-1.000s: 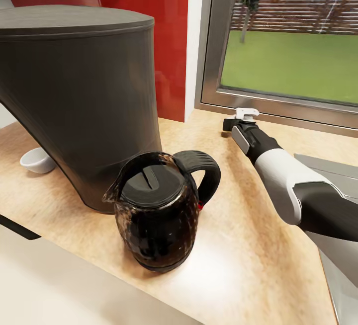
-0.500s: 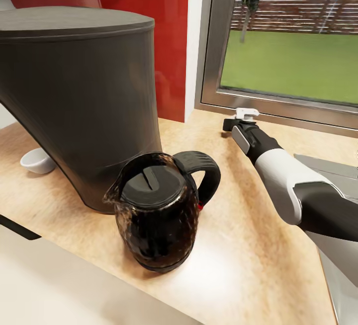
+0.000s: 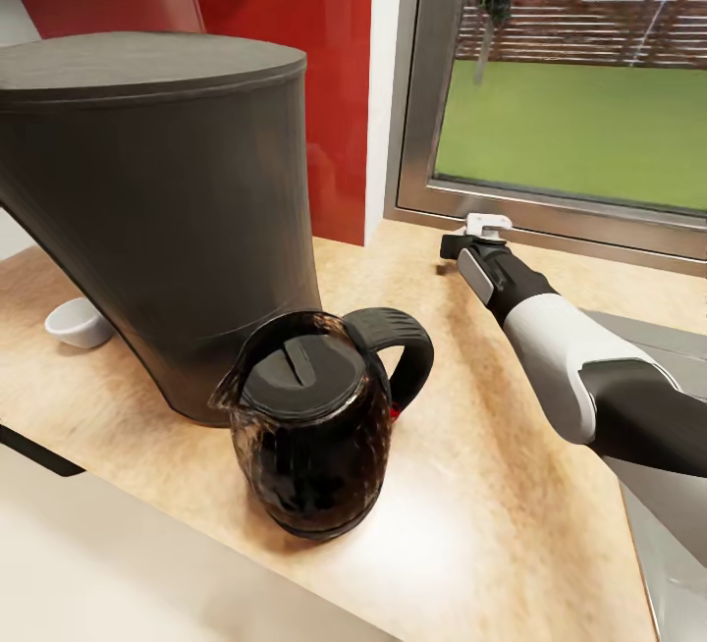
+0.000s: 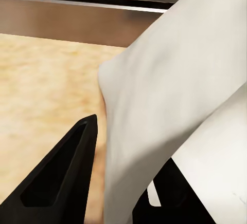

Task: Set up a coffee station on the kitchen countertop: keep the coffee maker on the countertop, move the bottle of coffee from the kitchen shelf to the counter next to the coffee maker, place a paper coffee filter on top of the coffee maker, put the saucer next to the coffee maker with the coffee cup on the saucer, and place the electric kettle next to the coffee maker.

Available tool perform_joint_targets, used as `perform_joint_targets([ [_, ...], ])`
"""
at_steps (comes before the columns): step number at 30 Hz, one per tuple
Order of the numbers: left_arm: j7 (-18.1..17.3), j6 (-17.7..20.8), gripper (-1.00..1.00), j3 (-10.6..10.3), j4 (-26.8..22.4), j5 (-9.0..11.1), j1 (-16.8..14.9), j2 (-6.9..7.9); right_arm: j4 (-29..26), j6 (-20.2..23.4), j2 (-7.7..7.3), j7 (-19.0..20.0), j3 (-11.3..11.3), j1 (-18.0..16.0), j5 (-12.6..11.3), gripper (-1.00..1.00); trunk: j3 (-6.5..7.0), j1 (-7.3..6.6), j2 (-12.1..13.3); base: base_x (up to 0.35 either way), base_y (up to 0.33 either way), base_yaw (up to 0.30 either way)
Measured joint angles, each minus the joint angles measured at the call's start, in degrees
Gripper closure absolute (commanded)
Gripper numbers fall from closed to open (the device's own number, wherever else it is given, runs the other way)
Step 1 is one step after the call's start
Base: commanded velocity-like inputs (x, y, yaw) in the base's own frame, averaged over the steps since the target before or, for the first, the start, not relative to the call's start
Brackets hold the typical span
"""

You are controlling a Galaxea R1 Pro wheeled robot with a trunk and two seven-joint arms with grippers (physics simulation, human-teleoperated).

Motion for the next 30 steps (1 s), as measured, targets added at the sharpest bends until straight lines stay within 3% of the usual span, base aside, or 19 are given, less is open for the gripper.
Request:
perform_joint_targets([
  [7, 0.01, 0.0, -1.0, 0.01, 0.0, 0.0, 0.0, 0.04, 0.0, 0.0, -0.02, 0.02, 0.0, 0.0, 0.0, 1.0, 0.0, 0.01, 0.0, -0.027, -0.003, 0.0],
  [18, 0.01, -0.02, -1.0, 0.01, 0.0, 0.0, 0.0, 0.05, -0.91, 0.0, 0.0, -0.04, 0.05, 0.0, 0.01, 1.0, 0.0, 0.02, 0.0, -0.238, -0.056, 0.0],
  [22, 0.01, -0.02, -1.0, 0.01, 0.03, 0.0, 0.0, 0.05, -4.09, 0.36, 0.01, -0.12, 0.08, 0.0, 0.02, 1.0, 0.0, 0.01, 0.0, -0.07, -0.019, 0.0],
  [30, 0.01, 0.0, -1.0, 0.02, 0.08, 0.0, 0.0, 0.05, -18.69, 11.45, 0.23, -0.23, 0.29, 0.23, 0.18, 1.0, 0.0, 0.0, 0.0, -0.013, -0.003, 0.0],
])
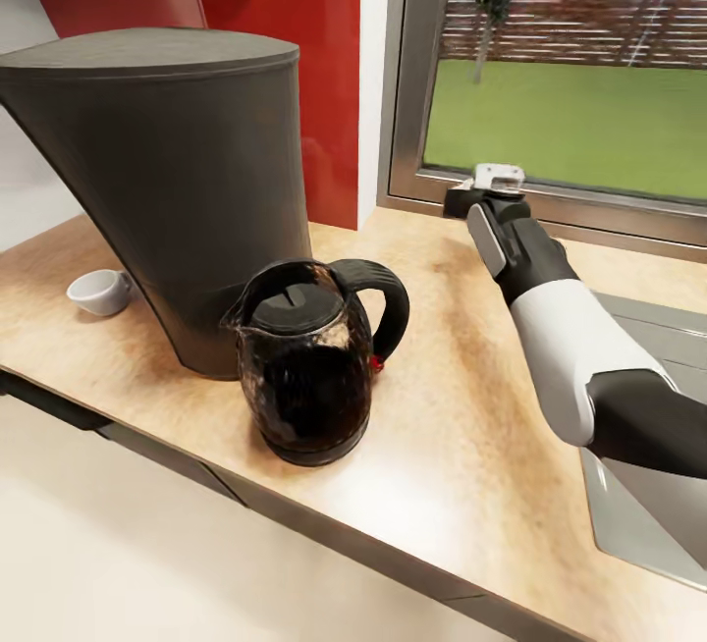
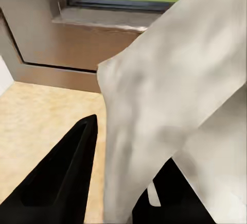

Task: Set up a coffee station on the kitchen countertop: keep the coffee maker on the countertop, move the bottle of coffee from the kitchen shelf to the counter next to the coffee maker, place a paper coffee filter on top of the coffee maker, put the saucer next to the coffee maker with the coffee cup on the saucer, and place the electric kettle next to the coffee maker.

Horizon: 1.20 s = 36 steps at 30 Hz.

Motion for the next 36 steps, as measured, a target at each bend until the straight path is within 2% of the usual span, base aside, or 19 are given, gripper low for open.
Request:
perform_joint_targets([
  [8, -0.04, -0.03, -1.0, 0.01, -0.02, 0.0, 0.0, 0.0, -10.54, 10.5, 0.02, -0.15, 0.18, 0.78, 0.09, 1.0, 0.0, 0.03, 0.0, -0.104, 0.0, 0.0],
  [26, -0.06, 0.0, -1.0, -0.12, -0.11, 0.0, 0.0, -0.05, -11.85, 11.98, 0.18, -0.2, 0.22, 0.84, 0.02, 1.0, 0.0, 0.0, 0.0, -0.096, 0.0, 0.0],
  [36, 0.0, 0.04, -1.0, -0.21, 0.21, 0.0, 0.0, -0.26, -11.86, 12.09, 0.19, -0.2, 0.21, 0.84, -0.09, 1.0, 1.79, -2.19, 4.0, -0.002, 0.0, 0.0],
])
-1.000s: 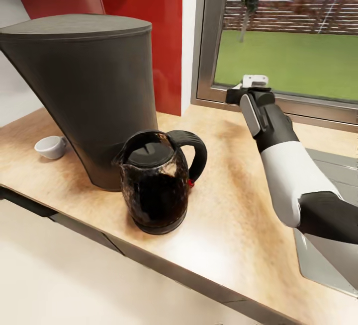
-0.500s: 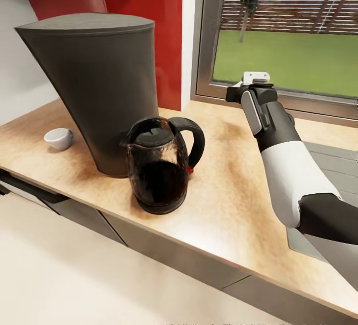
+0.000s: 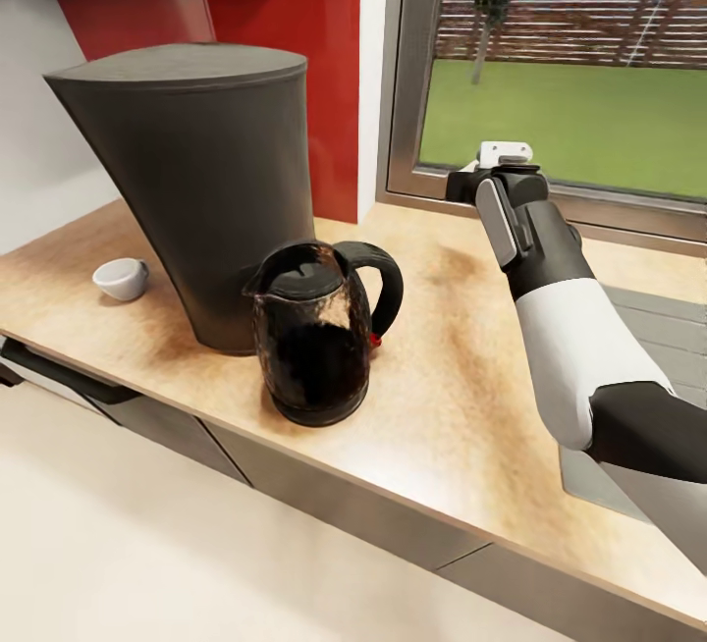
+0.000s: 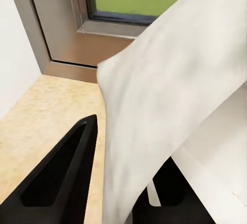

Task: Set up a coffee station on the kitchen countertop: keep the coffee maker on the countertop, move the bottle of coffee from the kitchen shelf to the counter next to the coffee maker, place a paper coffee filter on top of the coffee maker, put the saucer next to the coffee maker with the coffee cup on the saucer, and place the electric kettle next to the coffee maker.

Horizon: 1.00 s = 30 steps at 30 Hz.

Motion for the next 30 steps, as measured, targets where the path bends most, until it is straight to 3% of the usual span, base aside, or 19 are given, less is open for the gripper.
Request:
perform_joint_targets([
  [7, 0.0, -0.04, -1.0, 0.02, -0.08, -0.05, 0.0, -0.01, -0.96, 0.08, 0.0, 0.0, 0.0, 1.0, -0.06, 1.0, 0.7, -0.45, 0.82, 0.0, 0.0, 0.0],
  [11, 0.0, -0.04, -1.0, 0.08, -0.06, -0.07, 0.0, 0.05, -4.22, 0.62, 0.0, 0.0, 0.07, 2.79, -0.06, 1.0, 1.04, -0.45, 0.82, 0.0, 0.0, 0.0],
  [18, 0.0, -0.04, -1.0, 0.13, 0.05, -0.14, 0.0, 0.13, -15.73, 9.46, -0.01, 0.08, 0.11, 7.41, 0.02, 1.0, 1.67, -0.45, 0.82, 0.0, 0.0, 0.0],
  [30, 0.08, -0.04, -1.0, 0.21, 0.14, -0.16, 0.0, 0.4, -21.76, 14.36, -0.02, 0.06, 0.16, 10.15, 0.22, 1.0, 2.76, -0.45, 0.82, 0.0, 0.0, 0.0],
])
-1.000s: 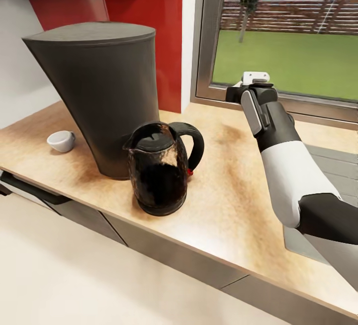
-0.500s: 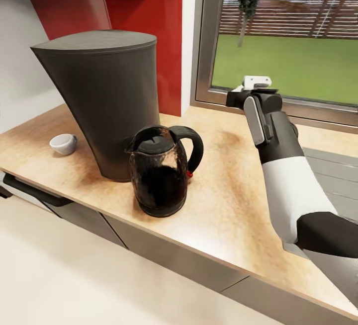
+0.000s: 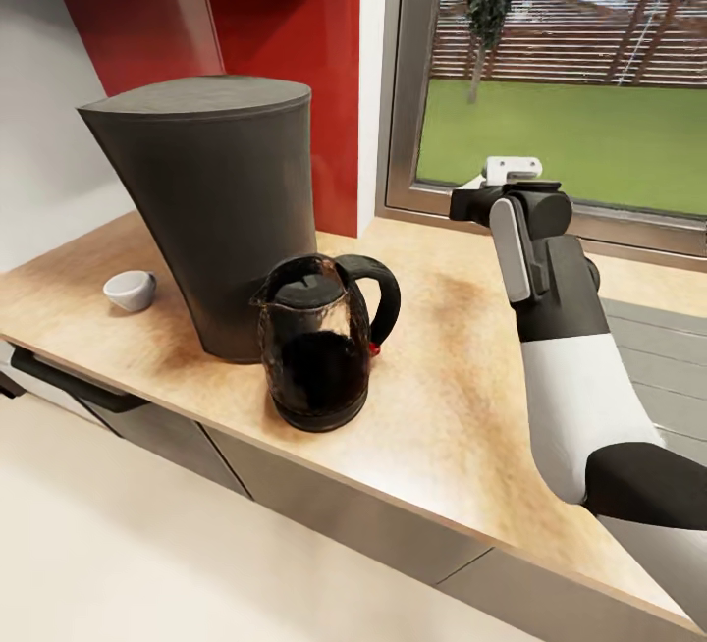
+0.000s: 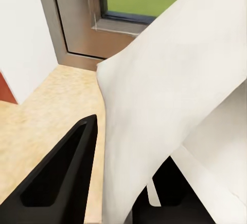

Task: Set up a coffee station on the kitchen countertop: keep the coffee maker on the countertop, move the bottle of coffee from the kitchen shelf to the counter next to the coffee maker, place a paper coffee filter on top of the coffee maker, put the saucer next to the coffee maker with the coffee cup on the saucer, and place the electric kettle next to the coffee maker.

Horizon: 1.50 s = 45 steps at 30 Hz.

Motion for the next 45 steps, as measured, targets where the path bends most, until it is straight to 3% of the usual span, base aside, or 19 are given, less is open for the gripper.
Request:
perform_joint_targets([
  [12, -0.08, -0.03, -1.0, 0.05, 0.0, 0.0, 0.0, 0.03, -3.27, 1.88, -0.59, -0.16, -0.26, 0.05, 0.34, 1.0, 1.11, 0.0, 0.0, 0.0, 0.0, 0.0],
  [35, -0.08, -0.01, -1.0, -0.01, 0.0, 0.0, 0.0, 0.03, -3.65, 2.01, -0.71, -0.17, -0.43, 0.06, 0.31, 1.0, 3.24, 0.0, 0.0, 0.0, 0.0, 0.0],
  [40, -0.08, -0.01, -1.0, -0.12, -0.14, 0.07, 0.0, -0.03, -6.32, 2.01, -0.74, -0.17, -0.41, 0.06, 0.38, 1.0, 3.71, 0.0, 0.0, 0.0, 0.0, 0.0],
  [45, -0.08, 0.0, -1.0, -0.16, -0.25, 0.09, 0.0, -0.05, -6.99, 2.02, -0.85, -0.17, -2.54, 0.06, 0.43, 1.0, 4.18, 0.0, 0.0, 0.0, 0.0, 0.0],
])
